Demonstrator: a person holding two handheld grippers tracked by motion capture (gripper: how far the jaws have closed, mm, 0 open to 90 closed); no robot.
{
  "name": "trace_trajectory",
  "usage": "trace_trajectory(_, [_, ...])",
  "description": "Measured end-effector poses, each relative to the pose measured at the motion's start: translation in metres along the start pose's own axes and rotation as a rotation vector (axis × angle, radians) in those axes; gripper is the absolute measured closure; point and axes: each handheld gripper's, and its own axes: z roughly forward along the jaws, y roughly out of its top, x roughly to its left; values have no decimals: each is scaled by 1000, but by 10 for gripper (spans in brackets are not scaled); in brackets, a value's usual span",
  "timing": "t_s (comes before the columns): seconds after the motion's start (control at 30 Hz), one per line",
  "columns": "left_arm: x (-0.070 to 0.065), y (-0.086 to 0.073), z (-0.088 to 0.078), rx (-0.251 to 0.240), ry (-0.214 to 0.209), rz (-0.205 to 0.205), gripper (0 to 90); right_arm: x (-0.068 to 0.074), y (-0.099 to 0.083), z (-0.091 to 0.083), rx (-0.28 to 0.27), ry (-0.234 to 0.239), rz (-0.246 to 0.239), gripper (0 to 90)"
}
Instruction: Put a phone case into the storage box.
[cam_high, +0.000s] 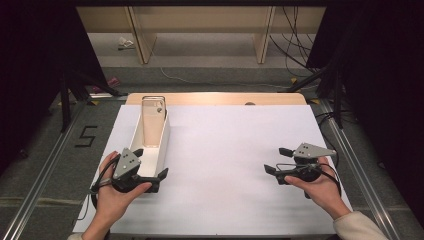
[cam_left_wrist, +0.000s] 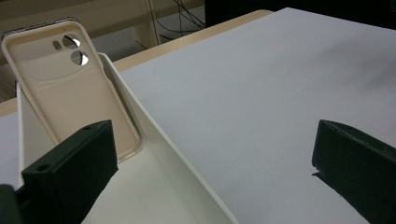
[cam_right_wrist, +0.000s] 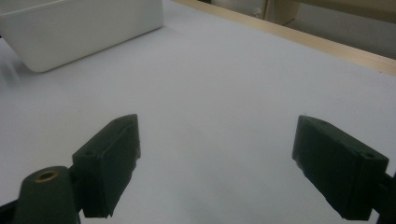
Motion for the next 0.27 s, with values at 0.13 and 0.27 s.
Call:
trace_trajectory(0.13, [1,0,0,-1,3,-2,0,-1,0,0,1,1,4,160])
trace_trajectory(0.27, [1,0,0,0,8,-2,0,-1,0,0,0,0,4,160])
